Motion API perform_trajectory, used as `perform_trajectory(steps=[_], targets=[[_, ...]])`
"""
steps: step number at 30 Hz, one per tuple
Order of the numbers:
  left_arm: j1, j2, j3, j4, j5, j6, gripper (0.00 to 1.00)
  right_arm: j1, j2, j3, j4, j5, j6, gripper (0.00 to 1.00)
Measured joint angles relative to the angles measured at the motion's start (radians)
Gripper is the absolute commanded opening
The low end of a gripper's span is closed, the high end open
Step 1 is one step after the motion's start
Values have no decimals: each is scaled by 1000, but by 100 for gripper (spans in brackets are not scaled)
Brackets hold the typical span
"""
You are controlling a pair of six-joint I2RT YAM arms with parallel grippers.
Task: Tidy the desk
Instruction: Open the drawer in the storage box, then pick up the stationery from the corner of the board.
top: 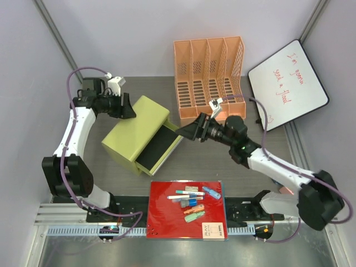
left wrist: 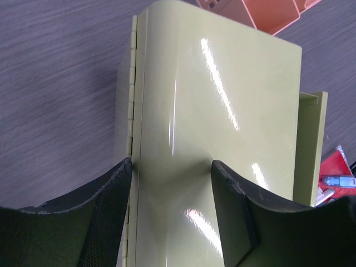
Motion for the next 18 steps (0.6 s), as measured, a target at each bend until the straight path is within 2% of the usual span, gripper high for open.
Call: perform_trajectory(steps=[2, 5, 8, 10, 13, 17, 18], targets=[[3, 0, 20, -51, -14, -6, 63, 35, -85, 193, -347, 79, -211, 100], [11, 0, 56, -128, -22, -23, 68, 152, -116, 490, -779, 298, -462, 100], [16, -10, 90, -175, -15, -55, 75, 294, -108, 649, -1073, 551, -593, 100], [16, -30, 98, -188, -12, -68, 77, 360, -95, 676, -1222, 679, -629, 100], [21, -83, 98, -208, -3, -87, 78, 386, -82, 615, -1408, 820, -637, 100], [55, -146, 98, -226, 40, -103, 78, 380, -129, 462, -1538, 867, -605, 100], [69, -155, 98, -231, 52, -109, 78, 381, -154, 430, -1563, 861, -591, 97]])
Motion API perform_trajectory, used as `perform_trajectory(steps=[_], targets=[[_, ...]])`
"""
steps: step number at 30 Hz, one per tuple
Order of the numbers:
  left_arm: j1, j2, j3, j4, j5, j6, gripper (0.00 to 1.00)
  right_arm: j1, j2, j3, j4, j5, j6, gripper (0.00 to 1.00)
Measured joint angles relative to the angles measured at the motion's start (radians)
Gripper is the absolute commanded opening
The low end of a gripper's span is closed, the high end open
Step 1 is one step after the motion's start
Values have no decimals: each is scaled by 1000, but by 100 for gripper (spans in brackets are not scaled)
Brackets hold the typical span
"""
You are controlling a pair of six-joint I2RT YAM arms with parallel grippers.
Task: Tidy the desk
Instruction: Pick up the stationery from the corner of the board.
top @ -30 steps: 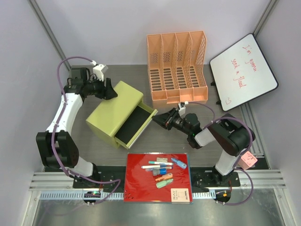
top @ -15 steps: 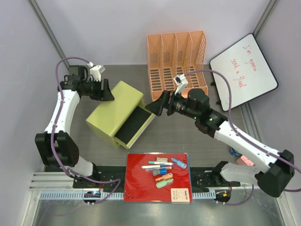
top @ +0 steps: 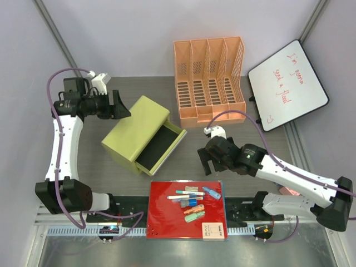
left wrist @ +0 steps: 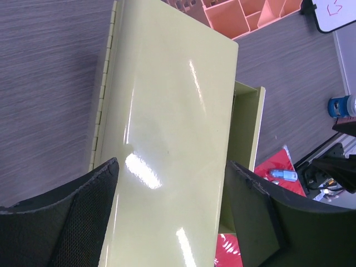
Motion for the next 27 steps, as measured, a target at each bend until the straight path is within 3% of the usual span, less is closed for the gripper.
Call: perform_trajectory(steps=[4, 14, 27], targets=[[34, -5, 0, -8, 23, -8, 78, 19, -82, -42, -85, -19, 61, 84], [41, -5, -10, -13, 37, -8, 78, 190, 43, -19, -225, -90, 220, 84], [77, -8, -45, -24, 64, 30, 78, 269, 133, -218, -114, -95, 396, 77]])
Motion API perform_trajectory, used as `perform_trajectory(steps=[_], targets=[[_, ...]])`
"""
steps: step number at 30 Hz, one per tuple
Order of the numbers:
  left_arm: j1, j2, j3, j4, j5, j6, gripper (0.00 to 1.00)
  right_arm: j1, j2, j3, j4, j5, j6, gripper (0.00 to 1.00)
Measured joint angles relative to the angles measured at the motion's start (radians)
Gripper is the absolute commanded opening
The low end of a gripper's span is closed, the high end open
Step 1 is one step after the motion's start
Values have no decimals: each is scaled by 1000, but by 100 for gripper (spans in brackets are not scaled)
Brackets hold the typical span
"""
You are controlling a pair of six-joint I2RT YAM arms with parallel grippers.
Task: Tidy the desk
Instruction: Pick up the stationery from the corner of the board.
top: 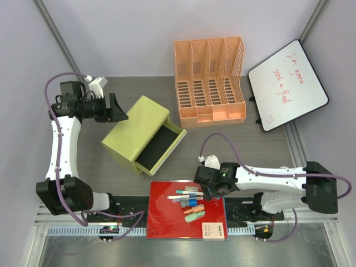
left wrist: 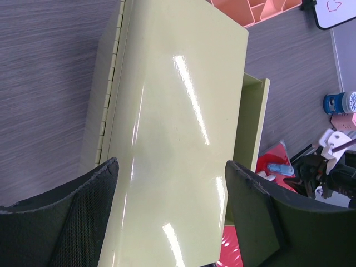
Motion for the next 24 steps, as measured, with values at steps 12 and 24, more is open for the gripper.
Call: perform_trajectory(steps=[12, 24], targets=[[27, -8, 0, -32, 15, 40, 78, 0, -1, -101, 176, 10, 45, 67], [30, -15, -16, -34, 15, 48, 79, 0, -83, -155, 237, -24, 78, 16]])
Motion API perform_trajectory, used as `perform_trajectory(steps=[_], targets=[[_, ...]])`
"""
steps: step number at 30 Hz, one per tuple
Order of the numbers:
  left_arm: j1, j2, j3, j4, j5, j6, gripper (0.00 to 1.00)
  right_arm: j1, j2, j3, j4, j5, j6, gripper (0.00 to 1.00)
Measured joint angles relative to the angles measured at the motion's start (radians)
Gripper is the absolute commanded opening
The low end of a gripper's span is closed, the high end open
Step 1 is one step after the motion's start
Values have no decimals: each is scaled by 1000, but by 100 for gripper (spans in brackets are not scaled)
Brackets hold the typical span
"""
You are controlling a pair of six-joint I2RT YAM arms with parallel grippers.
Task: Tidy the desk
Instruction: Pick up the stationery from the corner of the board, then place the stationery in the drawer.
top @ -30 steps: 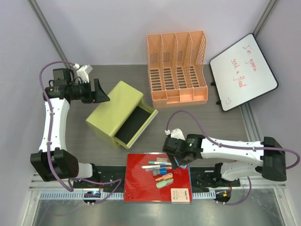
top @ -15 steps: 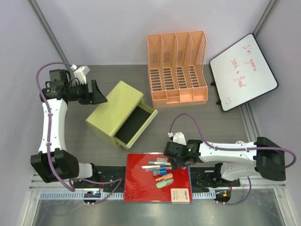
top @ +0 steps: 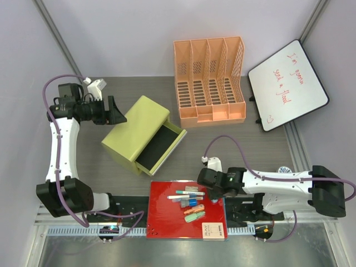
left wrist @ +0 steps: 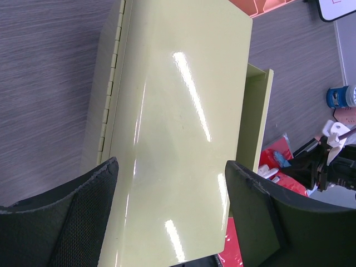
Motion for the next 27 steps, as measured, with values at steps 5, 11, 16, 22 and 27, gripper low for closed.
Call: perform_trajectory(steps=[5, 11, 16, 22, 27], targets=[[0, -12, -10, 0, 3, 0, 79, 0, -43, 4, -73, 7, 3, 3], [0, -22, -26, 1, 4, 0, 78, 0, -59, 193, -214, 55, -1, 1], [0, -28, -48, 3, 4, -1, 78, 0, -22, 497, -155, 106, 0, 1], [0, -51, -55, 3, 3, 0, 78, -59, 99, 608, 84, 114, 43, 1], [0, -84, -55, 0, 2, 5, 79, -138, 261, 610, 239, 66, 106, 1]])
